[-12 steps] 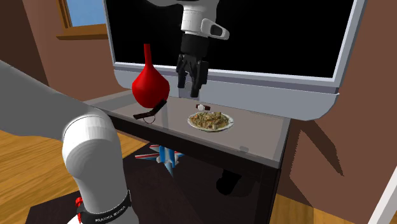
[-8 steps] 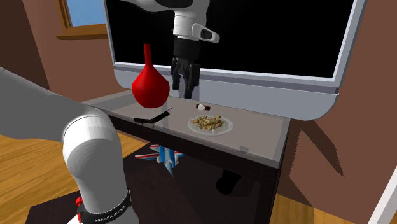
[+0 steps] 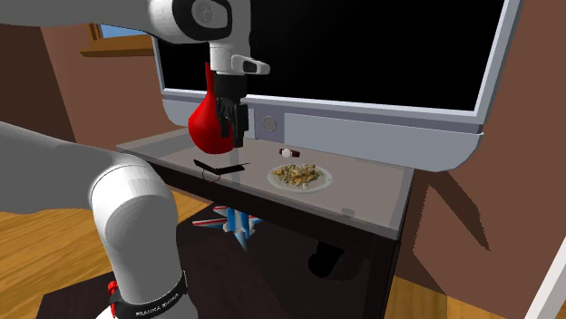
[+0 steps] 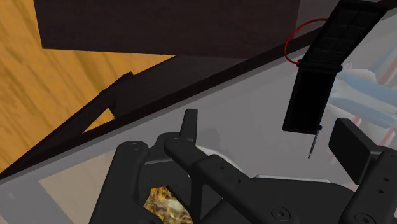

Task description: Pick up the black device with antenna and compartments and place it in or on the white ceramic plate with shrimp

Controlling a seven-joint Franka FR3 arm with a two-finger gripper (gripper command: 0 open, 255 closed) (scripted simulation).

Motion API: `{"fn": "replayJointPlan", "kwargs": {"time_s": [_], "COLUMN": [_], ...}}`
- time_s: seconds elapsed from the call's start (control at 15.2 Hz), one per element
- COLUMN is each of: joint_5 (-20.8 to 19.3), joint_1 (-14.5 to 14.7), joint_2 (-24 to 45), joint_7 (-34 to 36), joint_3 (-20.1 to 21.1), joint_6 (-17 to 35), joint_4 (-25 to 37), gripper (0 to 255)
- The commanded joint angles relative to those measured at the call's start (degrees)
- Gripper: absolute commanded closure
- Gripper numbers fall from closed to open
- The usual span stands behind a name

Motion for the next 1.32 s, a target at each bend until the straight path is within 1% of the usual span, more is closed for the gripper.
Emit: {"fn": "replayJointPlan", "kwargs": {"time_s": [0.0,0.33,0.86,1.25], "joint_5": [2.1,7.4,9.5,9.5], "joint_1": [1.5,5.2,6.1,6.1], "joint_2": [-1.1,-1.9,-1.6,-1.6], "joint_7": [2.4,8.5,8.3,8.3], "joint_3": [3.4,12.3,14.4,14.4], "joint_6": [2.4,7.7,13.4,13.4], "joint_4": [-2.1,-5.0,-10.5,-10.5], "gripper": [0,0,0,0]}}
